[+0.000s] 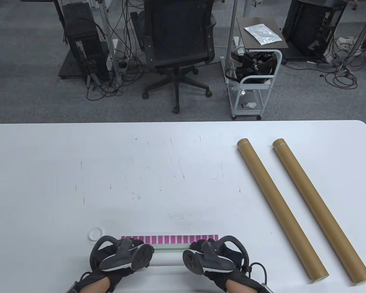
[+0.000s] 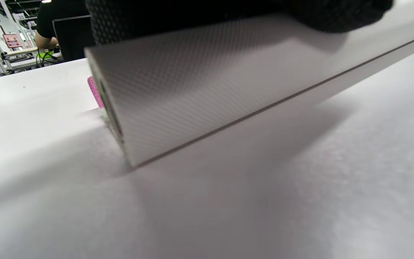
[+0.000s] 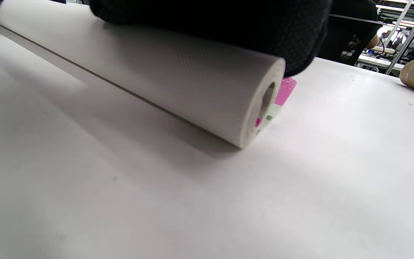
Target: Roll up mouse pads and store in mailing tubes
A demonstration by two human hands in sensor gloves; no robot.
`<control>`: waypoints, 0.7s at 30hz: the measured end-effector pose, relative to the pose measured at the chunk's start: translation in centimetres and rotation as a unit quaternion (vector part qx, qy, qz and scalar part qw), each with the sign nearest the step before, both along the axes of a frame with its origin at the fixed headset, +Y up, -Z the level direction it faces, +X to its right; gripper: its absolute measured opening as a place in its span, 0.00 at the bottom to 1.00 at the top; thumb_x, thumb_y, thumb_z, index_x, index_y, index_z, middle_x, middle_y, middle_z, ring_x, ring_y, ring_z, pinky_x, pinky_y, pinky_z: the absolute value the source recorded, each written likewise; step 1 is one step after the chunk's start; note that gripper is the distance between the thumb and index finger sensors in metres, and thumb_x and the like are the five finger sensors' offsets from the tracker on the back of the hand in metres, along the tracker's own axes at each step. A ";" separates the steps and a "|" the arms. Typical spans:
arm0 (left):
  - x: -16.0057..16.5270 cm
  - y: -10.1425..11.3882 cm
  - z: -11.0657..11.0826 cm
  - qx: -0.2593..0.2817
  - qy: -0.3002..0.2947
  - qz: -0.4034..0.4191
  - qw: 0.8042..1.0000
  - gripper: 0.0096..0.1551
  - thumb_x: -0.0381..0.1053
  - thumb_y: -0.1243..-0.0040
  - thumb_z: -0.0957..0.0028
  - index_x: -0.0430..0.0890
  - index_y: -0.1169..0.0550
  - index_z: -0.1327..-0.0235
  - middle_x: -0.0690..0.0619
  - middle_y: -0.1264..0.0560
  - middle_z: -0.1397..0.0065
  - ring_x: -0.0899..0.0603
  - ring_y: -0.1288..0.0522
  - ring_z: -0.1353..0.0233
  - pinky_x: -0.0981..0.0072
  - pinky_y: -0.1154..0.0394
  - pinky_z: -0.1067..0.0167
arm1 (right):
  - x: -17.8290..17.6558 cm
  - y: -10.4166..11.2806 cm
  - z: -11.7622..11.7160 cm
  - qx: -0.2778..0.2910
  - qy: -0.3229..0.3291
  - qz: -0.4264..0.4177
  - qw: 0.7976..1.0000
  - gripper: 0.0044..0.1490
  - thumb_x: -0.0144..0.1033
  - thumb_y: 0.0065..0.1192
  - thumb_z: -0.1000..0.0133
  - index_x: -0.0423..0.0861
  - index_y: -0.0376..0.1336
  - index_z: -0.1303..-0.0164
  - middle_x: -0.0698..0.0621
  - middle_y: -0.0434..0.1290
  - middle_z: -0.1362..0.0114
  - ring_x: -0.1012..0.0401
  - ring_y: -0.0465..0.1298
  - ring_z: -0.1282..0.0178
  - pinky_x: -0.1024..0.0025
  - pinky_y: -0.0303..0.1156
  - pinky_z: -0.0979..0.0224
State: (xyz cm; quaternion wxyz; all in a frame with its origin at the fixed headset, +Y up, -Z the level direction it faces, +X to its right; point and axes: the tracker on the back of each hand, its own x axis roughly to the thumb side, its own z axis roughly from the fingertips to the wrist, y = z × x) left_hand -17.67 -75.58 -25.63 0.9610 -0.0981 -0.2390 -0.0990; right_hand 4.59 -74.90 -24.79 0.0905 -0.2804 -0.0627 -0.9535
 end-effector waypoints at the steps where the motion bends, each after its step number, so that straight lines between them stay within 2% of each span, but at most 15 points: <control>1: 0.0 0.0 0.0 -0.002 0.002 -0.001 1.000 0.30 0.63 0.48 0.61 0.64 0.23 0.42 0.62 0.19 0.39 0.51 0.17 0.40 0.66 0.18 0.42 | 0.1 0.1 0.0 0.008 0.000 -0.003 1.000 0.32 0.42 0.50 0.44 0.47 0.64 0.29 0.46 0.74 0.31 0.50 0.77 0.38 0.54 0.74 0.35; 3: -0.2 -0.2 -0.2 -0.010 0.009 0.009 1.000 0.29 0.62 0.50 0.60 0.64 0.24 0.42 0.62 0.19 0.39 0.51 0.18 0.39 0.66 0.19 0.41 | 0.2 0.7 0.2 0.040 0.005 -0.009 0.999 0.32 0.46 0.57 0.47 0.48 0.66 0.33 0.47 0.75 0.34 0.51 0.78 0.40 0.55 0.74 0.35; 6: -0.1 -0.1 0.0 -0.005 0.007 0.007 1.000 0.29 0.61 0.50 0.59 0.63 0.24 0.41 0.61 0.19 0.38 0.50 0.18 0.39 0.65 0.20 0.41 | -0.1 0.5 0.3 0.046 0.003 0.012 0.999 0.31 0.45 0.59 0.48 0.48 0.67 0.35 0.48 0.76 0.36 0.52 0.78 0.42 0.55 0.75 0.36; 9: 0.4 0.4 0.8 0.057 -0.007 -0.024 0.998 0.29 0.62 0.48 0.59 0.62 0.23 0.42 0.60 0.18 0.40 0.49 0.18 0.41 0.67 0.19 0.44 | -0.2 0.4 0.2 0.047 0.002 0.018 0.999 0.31 0.44 0.57 0.48 0.48 0.66 0.35 0.48 0.76 0.35 0.52 0.78 0.41 0.55 0.75 0.36; 11: 0.4 0.6 1.1 0.090 -0.010 -0.021 0.996 0.28 0.64 0.44 0.60 0.63 0.23 0.44 0.61 0.19 0.41 0.51 0.18 0.42 0.68 0.19 0.43 | -0.1 0.1 0.0 0.046 -0.006 0.012 0.999 0.31 0.42 0.54 0.47 0.48 0.66 0.33 0.48 0.75 0.34 0.51 0.78 0.40 0.55 0.74 0.36; 14: 0.1 -0.2 0.7 0.060 0.000 -0.030 0.998 0.32 0.64 0.45 0.61 0.63 0.27 0.39 0.62 0.22 0.35 0.51 0.21 0.33 0.62 0.23 0.33 | 0.1 -0.4 -0.4 0.031 -0.022 0.002 0.999 0.31 0.40 0.48 0.44 0.46 0.64 0.31 0.46 0.74 0.32 0.49 0.77 0.38 0.54 0.73 0.34; 16: -0.5 -0.2 0.1 0.030 0.014 0.008 0.999 0.32 0.64 0.46 0.61 0.64 0.27 0.39 0.62 0.22 0.36 0.52 0.20 0.35 0.62 0.22 0.34 | 0.2 -0.2 -0.6 0.020 -0.019 0.000 1.000 0.31 0.40 0.48 0.44 0.46 0.64 0.30 0.46 0.74 0.32 0.49 0.77 0.38 0.54 0.73 0.34; 18: -0.8 -0.2 -0.2 -0.008 0.019 0.025 0.999 0.31 0.63 0.46 0.61 0.64 0.26 0.40 0.61 0.21 0.37 0.51 0.20 0.35 0.61 0.22 0.34 | 0.3 -0.2 -0.5 -0.015 -0.015 -0.006 1.000 0.31 0.41 0.48 0.44 0.46 0.65 0.31 0.45 0.75 0.33 0.50 0.78 0.40 0.54 0.74 0.35; 21: -0.6 -0.1 -0.1 -0.005 0.015 0.017 1.000 0.30 0.63 0.47 0.60 0.64 0.25 0.41 0.61 0.20 0.38 0.51 0.19 0.36 0.61 0.21 0.35 | 0.4 -0.2 -0.4 -0.011 -0.011 -0.008 1.000 0.31 0.41 0.48 0.44 0.45 0.65 0.31 0.46 0.75 0.33 0.50 0.78 0.40 0.54 0.74 0.36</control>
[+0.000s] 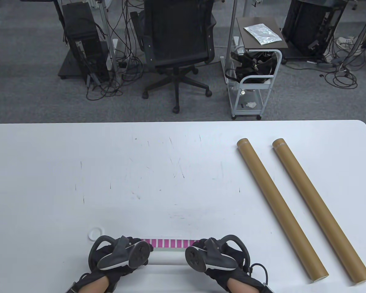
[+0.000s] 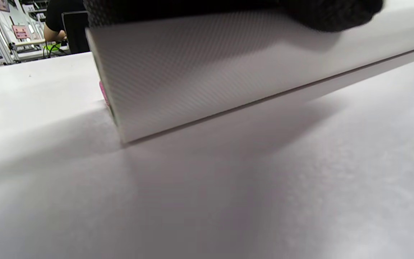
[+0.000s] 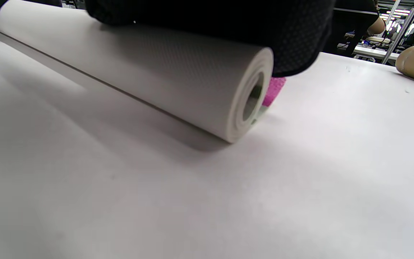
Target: Roll up mouse pads and store in mailing tubes
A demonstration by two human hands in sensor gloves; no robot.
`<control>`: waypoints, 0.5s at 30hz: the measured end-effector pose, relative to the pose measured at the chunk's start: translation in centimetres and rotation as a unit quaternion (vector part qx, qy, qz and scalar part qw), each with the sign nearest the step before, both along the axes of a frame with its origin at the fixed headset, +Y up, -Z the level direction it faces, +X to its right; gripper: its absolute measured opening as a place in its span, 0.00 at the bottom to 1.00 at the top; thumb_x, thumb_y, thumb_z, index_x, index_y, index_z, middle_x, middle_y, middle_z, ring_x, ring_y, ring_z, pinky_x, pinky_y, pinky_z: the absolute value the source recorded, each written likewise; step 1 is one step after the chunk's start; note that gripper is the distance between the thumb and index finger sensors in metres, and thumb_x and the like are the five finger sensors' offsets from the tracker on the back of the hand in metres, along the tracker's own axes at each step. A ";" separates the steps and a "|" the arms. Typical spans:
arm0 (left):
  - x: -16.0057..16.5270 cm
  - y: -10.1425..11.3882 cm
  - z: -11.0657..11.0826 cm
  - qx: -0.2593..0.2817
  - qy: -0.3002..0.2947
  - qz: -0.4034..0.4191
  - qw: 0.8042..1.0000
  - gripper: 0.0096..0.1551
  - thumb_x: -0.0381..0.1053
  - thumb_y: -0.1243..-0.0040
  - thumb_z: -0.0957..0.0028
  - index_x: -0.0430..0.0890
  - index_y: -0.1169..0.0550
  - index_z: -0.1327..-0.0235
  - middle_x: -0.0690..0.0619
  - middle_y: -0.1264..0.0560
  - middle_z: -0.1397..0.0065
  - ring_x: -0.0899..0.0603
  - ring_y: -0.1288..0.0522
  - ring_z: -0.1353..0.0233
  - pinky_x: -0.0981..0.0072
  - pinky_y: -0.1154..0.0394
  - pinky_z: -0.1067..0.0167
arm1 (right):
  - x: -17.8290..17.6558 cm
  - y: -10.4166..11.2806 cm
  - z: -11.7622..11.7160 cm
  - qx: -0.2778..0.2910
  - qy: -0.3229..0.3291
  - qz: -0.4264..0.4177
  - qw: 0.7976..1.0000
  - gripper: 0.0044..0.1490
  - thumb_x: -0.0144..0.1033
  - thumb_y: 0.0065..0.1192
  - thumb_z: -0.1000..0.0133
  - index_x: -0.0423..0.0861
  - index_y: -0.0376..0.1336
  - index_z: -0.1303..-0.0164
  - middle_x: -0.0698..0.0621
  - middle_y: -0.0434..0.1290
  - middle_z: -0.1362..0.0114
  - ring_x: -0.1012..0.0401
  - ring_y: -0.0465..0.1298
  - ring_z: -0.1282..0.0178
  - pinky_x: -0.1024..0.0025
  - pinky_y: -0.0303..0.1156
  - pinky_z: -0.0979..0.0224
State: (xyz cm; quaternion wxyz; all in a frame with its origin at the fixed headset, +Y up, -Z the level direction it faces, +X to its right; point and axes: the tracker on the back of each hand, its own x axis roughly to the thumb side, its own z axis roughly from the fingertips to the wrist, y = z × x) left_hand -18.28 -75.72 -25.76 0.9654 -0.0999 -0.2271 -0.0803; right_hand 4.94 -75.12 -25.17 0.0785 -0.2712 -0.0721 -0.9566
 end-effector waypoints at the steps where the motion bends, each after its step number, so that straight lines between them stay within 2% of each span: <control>1: 0.1 0.0 0.0 0.002 0.000 -0.007 1.000 0.30 0.62 0.48 0.60 0.64 0.25 0.41 0.62 0.20 0.38 0.51 0.19 0.36 0.62 0.21 0.35 | 0.0 0.0 0.0 0.004 -0.001 0.000 1.000 0.31 0.40 0.48 0.44 0.46 0.65 0.31 0.45 0.75 0.33 0.50 0.78 0.40 0.54 0.74 0.35; 3: 0.0 0.0 -0.2 -0.005 0.002 -0.001 1.000 0.30 0.62 0.48 0.60 0.64 0.25 0.41 0.61 0.20 0.38 0.51 0.19 0.37 0.62 0.21 0.35 | 0.1 0.1 0.2 0.020 0.001 -0.004 1.000 0.31 0.41 0.49 0.44 0.46 0.65 0.31 0.46 0.74 0.32 0.49 0.77 0.38 0.53 0.73 0.34; 4: -0.1 0.0 -0.2 -0.013 0.002 0.003 1.000 0.30 0.62 0.49 0.60 0.63 0.24 0.41 0.61 0.19 0.39 0.51 0.19 0.38 0.62 0.21 0.36 | 0.2 0.4 0.4 0.052 0.001 -0.007 0.999 0.31 0.43 0.51 0.45 0.46 0.65 0.32 0.46 0.74 0.33 0.50 0.77 0.39 0.53 0.73 0.35; 5: -0.2 0.0 -0.3 -0.023 0.001 0.007 1.000 0.30 0.62 0.49 0.60 0.63 0.24 0.42 0.61 0.19 0.40 0.51 0.18 0.39 0.63 0.20 0.38 | 0.3 0.7 0.6 0.082 -0.001 0.000 0.997 0.32 0.46 0.54 0.46 0.47 0.66 0.33 0.46 0.75 0.34 0.51 0.78 0.41 0.54 0.74 0.36; 7: -0.5 0.0 -0.2 -0.021 0.002 0.021 1.000 0.30 0.63 0.48 0.60 0.63 0.23 0.42 0.60 0.18 0.41 0.50 0.18 0.41 0.63 0.19 0.39 | 0.0 0.8 0.7 0.108 0.003 0.032 0.994 0.32 0.49 0.57 0.48 0.47 0.69 0.37 0.47 0.78 0.39 0.52 0.79 0.46 0.56 0.76 0.40; 12: -0.5 0.1 -0.2 -0.009 0.005 0.016 1.000 0.31 0.63 0.49 0.60 0.62 0.25 0.40 0.60 0.18 0.41 0.50 0.17 0.42 0.64 0.18 0.42 | -0.5 0.5 0.8 0.109 0.005 0.053 0.993 0.31 0.46 0.54 0.47 0.47 0.69 0.37 0.46 0.78 0.38 0.51 0.80 0.45 0.56 0.76 0.39; 14: -0.6 0.1 0.0 0.006 0.009 0.018 1.000 0.31 0.64 0.49 0.59 0.60 0.28 0.40 0.61 0.21 0.37 0.49 0.17 0.40 0.64 0.19 0.41 | -0.4 0.3 0.6 0.104 -0.001 0.049 0.993 0.31 0.45 0.52 0.46 0.46 0.69 0.36 0.46 0.77 0.37 0.51 0.79 0.44 0.55 0.76 0.39; 15: -0.6 0.1 0.3 0.019 0.010 0.018 1.000 0.31 0.64 0.49 0.58 0.60 0.30 0.39 0.60 0.25 0.33 0.48 0.20 0.36 0.62 0.21 0.37 | -0.5 0.2 0.5 0.105 -0.006 0.050 0.993 0.31 0.44 0.51 0.45 0.46 0.69 0.36 0.45 0.77 0.37 0.50 0.79 0.44 0.55 0.75 0.39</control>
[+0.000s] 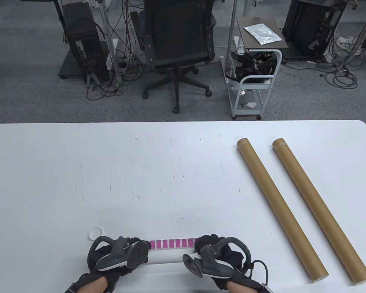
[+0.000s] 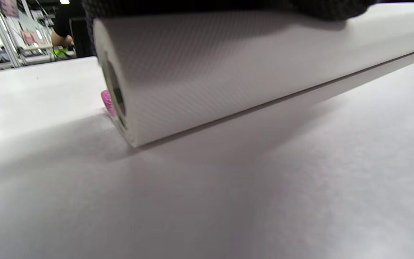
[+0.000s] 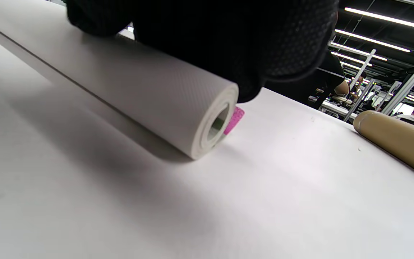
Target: Roll up mouse pads and store in mailing tubes
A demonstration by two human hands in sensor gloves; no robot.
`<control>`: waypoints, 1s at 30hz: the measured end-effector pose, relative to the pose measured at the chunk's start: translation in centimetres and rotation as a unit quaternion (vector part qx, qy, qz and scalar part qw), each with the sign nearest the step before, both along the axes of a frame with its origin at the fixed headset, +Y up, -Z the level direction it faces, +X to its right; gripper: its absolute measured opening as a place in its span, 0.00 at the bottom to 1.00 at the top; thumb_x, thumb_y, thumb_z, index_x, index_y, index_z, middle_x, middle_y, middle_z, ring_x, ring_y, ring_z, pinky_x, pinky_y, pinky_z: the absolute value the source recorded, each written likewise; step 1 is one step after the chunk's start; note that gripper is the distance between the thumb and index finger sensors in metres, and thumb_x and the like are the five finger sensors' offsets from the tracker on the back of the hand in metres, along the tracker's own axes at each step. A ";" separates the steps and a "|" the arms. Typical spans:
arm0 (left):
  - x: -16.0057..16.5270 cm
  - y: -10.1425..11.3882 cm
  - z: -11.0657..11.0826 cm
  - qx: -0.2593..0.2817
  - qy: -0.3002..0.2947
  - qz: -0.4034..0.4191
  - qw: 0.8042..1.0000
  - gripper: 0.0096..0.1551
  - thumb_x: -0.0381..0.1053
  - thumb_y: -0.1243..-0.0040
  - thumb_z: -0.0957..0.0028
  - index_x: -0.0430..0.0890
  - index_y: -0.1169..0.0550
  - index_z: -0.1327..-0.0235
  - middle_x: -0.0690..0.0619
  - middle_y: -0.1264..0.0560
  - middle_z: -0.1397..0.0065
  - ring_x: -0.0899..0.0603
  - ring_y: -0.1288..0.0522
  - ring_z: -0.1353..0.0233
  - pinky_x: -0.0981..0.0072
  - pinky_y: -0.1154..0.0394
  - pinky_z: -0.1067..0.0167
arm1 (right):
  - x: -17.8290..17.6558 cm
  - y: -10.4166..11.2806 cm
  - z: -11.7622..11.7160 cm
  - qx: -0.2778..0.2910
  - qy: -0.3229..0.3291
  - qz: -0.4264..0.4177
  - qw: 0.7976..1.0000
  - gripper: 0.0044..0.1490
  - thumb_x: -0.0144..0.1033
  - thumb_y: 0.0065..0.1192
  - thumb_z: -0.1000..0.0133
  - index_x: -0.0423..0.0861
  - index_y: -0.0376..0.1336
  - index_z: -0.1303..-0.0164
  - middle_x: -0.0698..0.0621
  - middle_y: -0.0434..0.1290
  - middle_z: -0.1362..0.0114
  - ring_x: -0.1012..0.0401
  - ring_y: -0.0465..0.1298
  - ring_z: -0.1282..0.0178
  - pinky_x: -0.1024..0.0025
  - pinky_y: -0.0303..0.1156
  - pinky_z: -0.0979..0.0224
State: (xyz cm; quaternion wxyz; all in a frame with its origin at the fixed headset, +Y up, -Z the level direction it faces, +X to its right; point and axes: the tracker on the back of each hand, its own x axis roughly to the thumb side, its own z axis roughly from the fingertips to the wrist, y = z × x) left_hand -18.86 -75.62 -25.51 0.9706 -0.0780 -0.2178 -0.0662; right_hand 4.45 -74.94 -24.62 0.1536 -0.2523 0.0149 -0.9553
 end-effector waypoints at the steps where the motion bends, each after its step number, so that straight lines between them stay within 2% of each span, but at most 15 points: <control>1: 0.1 0.0 0.1 0.006 -0.002 -0.001 1.000 0.30 0.63 0.49 0.58 0.60 0.30 0.40 0.60 0.28 0.29 0.48 0.22 0.32 0.60 0.23 0.33 | -0.1 0.0 0.0 0.005 -0.003 0.002 1.000 0.30 0.43 0.51 0.45 0.46 0.69 0.35 0.46 0.77 0.37 0.50 0.79 0.44 0.55 0.75 0.39; 6: 0.3 0.0 0.0 0.008 0.003 -0.004 1.000 0.28 0.61 0.49 0.57 0.60 0.26 0.42 0.60 0.23 0.33 0.49 0.20 0.34 0.60 0.22 0.34 | 0.1 -0.1 0.1 0.018 -0.014 -0.004 1.000 0.31 0.44 0.50 0.45 0.47 0.68 0.35 0.47 0.77 0.36 0.51 0.79 0.43 0.55 0.76 0.39; 9: 0.1 -0.1 -0.3 0.001 0.014 0.007 1.000 0.27 0.60 0.51 0.57 0.61 0.25 0.42 0.60 0.23 0.33 0.49 0.20 0.35 0.60 0.22 0.35 | 0.4 0.1 -0.1 0.037 -0.004 -0.027 0.999 0.28 0.45 0.53 0.46 0.49 0.68 0.37 0.48 0.77 0.38 0.53 0.79 0.45 0.57 0.75 0.39; 13: -0.1 0.3 -0.4 -0.003 0.007 -0.007 1.000 0.28 0.62 0.49 0.58 0.62 0.24 0.42 0.60 0.22 0.33 0.48 0.20 0.34 0.59 0.22 0.34 | 0.2 0.2 -0.1 0.026 -0.005 -0.015 1.000 0.28 0.44 0.52 0.45 0.49 0.69 0.37 0.48 0.77 0.38 0.52 0.79 0.44 0.56 0.75 0.38; 16: 0.1 1.3 0.1 0.037 -0.011 0.013 0.999 0.33 0.64 0.46 0.60 0.62 0.28 0.36 0.61 0.27 0.28 0.48 0.24 0.29 0.58 0.25 0.29 | 0.0 0.0 -0.3 0.023 -0.009 -0.010 1.000 0.28 0.43 0.51 0.45 0.48 0.68 0.37 0.47 0.77 0.37 0.52 0.79 0.44 0.55 0.75 0.38; 19: 1.0 1.3 0.5 0.033 -0.033 0.029 0.998 0.28 0.62 0.44 0.59 0.63 0.24 0.43 0.63 0.22 0.33 0.51 0.21 0.33 0.60 0.23 0.32 | 0.2 -0.1 -0.6 0.015 -0.018 -0.020 1.000 0.28 0.42 0.49 0.44 0.48 0.68 0.36 0.47 0.77 0.37 0.51 0.78 0.43 0.55 0.74 0.37; 21: 1.4 1.0 0.7 0.052 -0.030 -0.004 0.998 0.27 0.61 0.42 0.59 0.63 0.24 0.43 0.63 0.21 0.37 0.52 0.19 0.36 0.63 0.21 0.35 | 0.3 -0.1 -0.6 0.015 -0.020 -0.027 0.999 0.29 0.42 0.49 0.44 0.48 0.68 0.36 0.47 0.76 0.36 0.51 0.78 0.43 0.55 0.74 0.37; 24: 1.5 0.7 0.2 0.039 -0.012 -0.023 0.999 0.27 0.59 0.41 0.59 0.65 0.26 0.42 0.65 0.21 0.36 0.54 0.19 0.35 0.64 0.21 0.35 | 0.5 0.9 -0.3 0.099 -0.015 -0.019 0.995 0.33 0.49 0.56 0.48 0.49 0.66 0.33 0.48 0.75 0.34 0.52 0.77 0.40 0.56 0.73 0.34; 25: 1.4 0.7 -0.1 0.026 -0.009 -0.017 0.999 0.27 0.58 0.42 0.58 0.65 0.26 0.42 0.65 0.21 0.36 0.54 0.19 0.35 0.63 0.21 0.35 | 0.5 1.2 -0.3 0.102 -0.013 -0.014 0.995 0.34 0.50 0.56 0.48 0.50 0.65 0.32 0.49 0.74 0.33 0.53 0.77 0.39 0.56 0.73 0.34; 27: 1.1 0.3 -0.6 -0.006 0.005 0.000 1.000 0.27 0.57 0.45 0.56 0.64 0.27 0.40 0.64 0.22 0.34 0.52 0.20 0.33 0.62 0.22 0.34 | 0.3 0.3 -0.5 0.039 -0.012 -0.013 0.999 0.32 0.48 0.55 0.47 0.49 0.66 0.33 0.49 0.75 0.33 0.51 0.77 0.39 0.54 0.73 0.34; 28: 1.0 0.2 -0.6 -0.012 0.009 0.007 1.000 0.27 0.56 0.46 0.56 0.64 0.27 0.39 0.63 0.23 0.33 0.52 0.20 0.32 0.61 0.22 0.33 | 0.4 -0.1 -0.7 0.003 -0.015 -0.012 1.000 0.30 0.44 0.50 0.44 0.48 0.67 0.33 0.47 0.75 0.34 0.50 0.78 0.40 0.55 0.74 0.36; 30: 0.8 0.2 -0.7 -0.019 0.008 0.011 1.000 0.27 0.56 0.48 0.55 0.64 0.28 0.38 0.63 0.23 0.33 0.52 0.21 0.31 0.61 0.22 0.33 | 0.7 0.2 -1.1 -0.002 -0.024 -0.037 0.999 0.31 0.44 0.51 0.45 0.48 0.67 0.33 0.48 0.75 0.33 0.50 0.77 0.39 0.54 0.74 0.35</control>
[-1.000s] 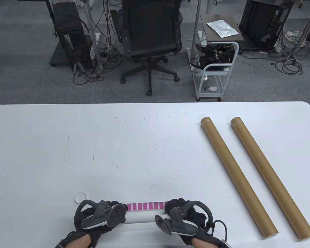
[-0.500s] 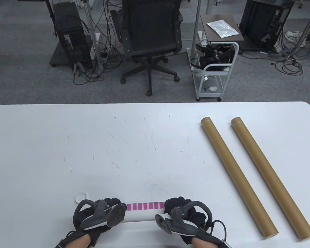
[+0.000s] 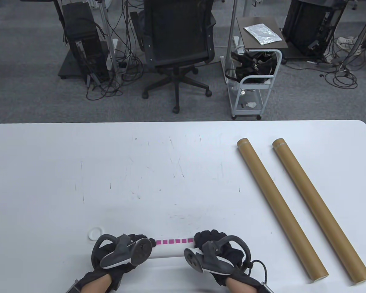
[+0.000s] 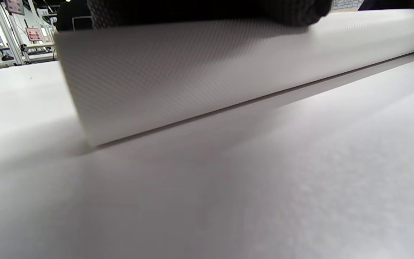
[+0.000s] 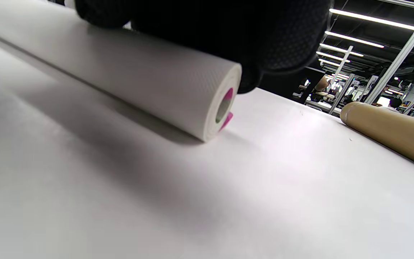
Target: Roll up mouse pads and store in mailing tubes
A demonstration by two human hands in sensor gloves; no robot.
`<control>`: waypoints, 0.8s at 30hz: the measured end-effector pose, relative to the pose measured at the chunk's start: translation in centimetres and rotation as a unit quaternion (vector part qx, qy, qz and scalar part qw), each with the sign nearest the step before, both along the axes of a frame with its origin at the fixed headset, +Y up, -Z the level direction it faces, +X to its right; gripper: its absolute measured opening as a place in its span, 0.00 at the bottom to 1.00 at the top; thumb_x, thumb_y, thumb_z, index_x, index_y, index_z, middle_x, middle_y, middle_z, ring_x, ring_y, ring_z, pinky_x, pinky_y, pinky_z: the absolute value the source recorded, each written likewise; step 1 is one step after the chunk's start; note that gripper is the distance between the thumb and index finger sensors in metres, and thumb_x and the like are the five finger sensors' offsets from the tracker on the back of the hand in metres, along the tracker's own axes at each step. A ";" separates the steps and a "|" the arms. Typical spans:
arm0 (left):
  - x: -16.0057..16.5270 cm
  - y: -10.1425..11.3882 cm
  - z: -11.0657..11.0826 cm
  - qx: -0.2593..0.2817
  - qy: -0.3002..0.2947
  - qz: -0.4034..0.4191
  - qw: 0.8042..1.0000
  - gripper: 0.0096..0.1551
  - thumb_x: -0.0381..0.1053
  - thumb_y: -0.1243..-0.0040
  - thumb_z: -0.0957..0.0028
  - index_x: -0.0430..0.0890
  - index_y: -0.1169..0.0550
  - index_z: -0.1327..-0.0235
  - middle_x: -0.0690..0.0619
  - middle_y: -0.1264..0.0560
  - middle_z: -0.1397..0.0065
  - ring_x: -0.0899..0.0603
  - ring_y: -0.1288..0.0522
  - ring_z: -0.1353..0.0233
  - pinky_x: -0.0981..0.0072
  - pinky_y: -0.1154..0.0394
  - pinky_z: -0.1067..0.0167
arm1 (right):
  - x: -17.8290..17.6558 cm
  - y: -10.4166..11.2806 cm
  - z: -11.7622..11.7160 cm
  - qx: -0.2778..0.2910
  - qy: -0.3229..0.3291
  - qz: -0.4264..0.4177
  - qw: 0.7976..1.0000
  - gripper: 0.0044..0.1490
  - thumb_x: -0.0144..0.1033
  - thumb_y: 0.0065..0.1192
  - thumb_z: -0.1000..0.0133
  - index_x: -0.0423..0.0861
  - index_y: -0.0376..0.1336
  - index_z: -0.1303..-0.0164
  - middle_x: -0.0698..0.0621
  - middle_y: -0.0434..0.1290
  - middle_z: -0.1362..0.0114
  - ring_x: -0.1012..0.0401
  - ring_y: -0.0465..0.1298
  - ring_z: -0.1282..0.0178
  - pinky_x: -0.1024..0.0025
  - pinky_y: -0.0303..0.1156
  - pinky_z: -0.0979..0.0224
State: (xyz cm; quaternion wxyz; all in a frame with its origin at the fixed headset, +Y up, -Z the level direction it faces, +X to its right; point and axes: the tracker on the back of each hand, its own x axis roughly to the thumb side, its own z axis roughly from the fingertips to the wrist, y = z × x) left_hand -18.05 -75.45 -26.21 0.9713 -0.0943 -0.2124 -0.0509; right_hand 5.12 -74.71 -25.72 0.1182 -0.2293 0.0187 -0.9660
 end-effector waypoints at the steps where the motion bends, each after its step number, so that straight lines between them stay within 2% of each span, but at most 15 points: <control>1: 0.0 0.0 0.0 0.001 0.000 0.001 1.000 0.27 0.56 0.48 0.55 0.64 0.28 0.38 0.63 0.23 0.33 0.52 0.21 0.32 0.61 0.22 0.33 | 0.1 0.0 0.0 -0.018 -0.009 -0.002 1.000 0.31 0.44 0.51 0.44 0.48 0.66 0.33 0.47 0.75 0.33 0.50 0.76 0.39 0.54 0.73 0.34; 5: 0.1 0.3 0.1 -0.017 -0.012 -0.008 1.000 0.27 0.57 0.47 0.56 0.64 0.26 0.39 0.63 0.21 0.35 0.52 0.19 0.34 0.62 0.21 0.35 | 0.0 0.3 0.5 -0.031 0.004 -0.001 1.000 0.31 0.45 0.52 0.45 0.47 0.68 0.34 0.47 0.76 0.35 0.50 0.78 0.41 0.54 0.74 0.36; 8: 0.1 0.3 0.1 -0.023 -0.011 -0.013 1.000 0.28 0.57 0.46 0.56 0.64 0.26 0.39 0.63 0.21 0.34 0.51 0.19 0.34 0.62 0.21 0.35 | -0.1 0.2 0.6 -0.020 0.009 0.009 1.000 0.31 0.44 0.52 0.45 0.47 0.68 0.34 0.47 0.76 0.35 0.50 0.78 0.41 0.54 0.74 0.36; 10: 0.4 0.4 0.4 -0.007 -0.020 -0.028 0.999 0.28 0.56 0.47 0.55 0.64 0.27 0.38 0.62 0.22 0.33 0.51 0.19 0.33 0.61 0.21 0.34 | -0.1 0.1 0.5 -0.029 0.004 0.002 1.000 0.31 0.44 0.52 0.45 0.47 0.68 0.34 0.47 0.76 0.35 0.50 0.78 0.41 0.54 0.74 0.36; 12: 0.7 0.9 1.1 0.047 -0.030 -0.049 0.997 0.29 0.60 0.46 0.57 0.64 0.26 0.38 0.61 0.22 0.32 0.50 0.20 0.32 0.60 0.22 0.33 | 0.0 0.1 0.4 -0.031 0.002 -0.003 1.000 0.30 0.44 0.51 0.45 0.47 0.67 0.34 0.47 0.76 0.35 0.50 0.77 0.41 0.54 0.74 0.36; 14: 1.1 1.5 1.7 0.072 -0.050 -0.033 0.996 0.30 0.61 0.46 0.58 0.64 0.27 0.38 0.62 0.23 0.31 0.51 0.20 0.31 0.61 0.22 0.33 | -0.1 0.1 0.4 -0.028 0.001 -0.003 1.000 0.30 0.44 0.51 0.45 0.47 0.67 0.34 0.47 0.76 0.34 0.50 0.77 0.40 0.54 0.74 0.36; 17: 2.3 1.1 2.5 0.033 -0.087 -0.006 0.996 0.34 0.63 0.46 0.58 0.63 0.29 0.34 0.59 0.28 0.24 0.49 0.26 0.24 0.59 0.23 0.31 | -0.1 0.0 0.4 -0.026 -0.004 -0.002 1.000 0.30 0.43 0.49 0.44 0.47 0.67 0.33 0.47 0.75 0.34 0.50 0.77 0.40 0.53 0.73 0.35; 19: 3.2 0.0 2.5 0.008 -0.089 -0.032 0.995 0.40 0.64 0.48 0.58 0.58 0.36 0.28 0.56 0.34 0.21 0.45 0.30 0.22 0.55 0.26 0.28 | 0.1 0.3 0.3 -0.027 -0.001 -0.006 1.000 0.31 0.44 0.50 0.44 0.48 0.66 0.31 0.47 0.74 0.31 0.49 0.76 0.38 0.53 0.73 0.34; 20: 3.4 -0.3 2.5 0.007 -0.087 -0.056 0.995 0.43 0.64 0.48 0.58 0.55 0.39 0.26 0.53 0.37 0.19 0.43 0.32 0.20 0.53 0.28 0.26 | 0.4 0.7 0.1 -0.018 -0.006 -0.013 1.000 0.34 0.45 0.53 0.45 0.48 0.62 0.27 0.46 0.70 0.26 0.48 0.73 0.33 0.51 0.70 0.31; 21: 3.4 -0.6 2.1 0.011 -0.083 -0.085 0.993 0.45 0.65 0.48 0.58 0.55 0.43 0.25 0.52 0.39 0.18 0.43 0.34 0.19 0.53 0.29 0.26 | 0.9 1.5 0.0 0.008 -0.014 -0.022 1.000 0.36 0.46 0.53 0.45 0.48 0.59 0.25 0.44 0.66 0.23 0.46 0.70 0.29 0.48 0.67 0.28; 22: 3.4 -0.8 1.9 0.005 -0.079 -0.089 0.993 0.47 0.65 0.49 0.58 0.55 0.46 0.24 0.52 0.41 0.17 0.43 0.35 0.18 0.52 0.30 0.25 | 1.0 1.6 -0.1 0.011 -0.014 -0.026 0.999 0.37 0.47 0.52 0.45 0.48 0.59 0.24 0.44 0.65 0.22 0.45 0.69 0.28 0.47 0.67 0.28; 24: 3.2 -1.4 1.3 -0.029 -0.055 -0.068 0.996 0.49 0.66 0.49 0.58 0.53 0.51 0.25 0.50 0.46 0.16 0.41 0.40 0.17 0.49 0.35 0.23 | 1.3 1.4 -0.2 -0.035 -0.010 -0.051 0.998 0.39 0.49 0.52 0.46 0.48 0.59 0.23 0.42 0.64 0.20 0.44 0.68 0.26 0.45 0.66 0.27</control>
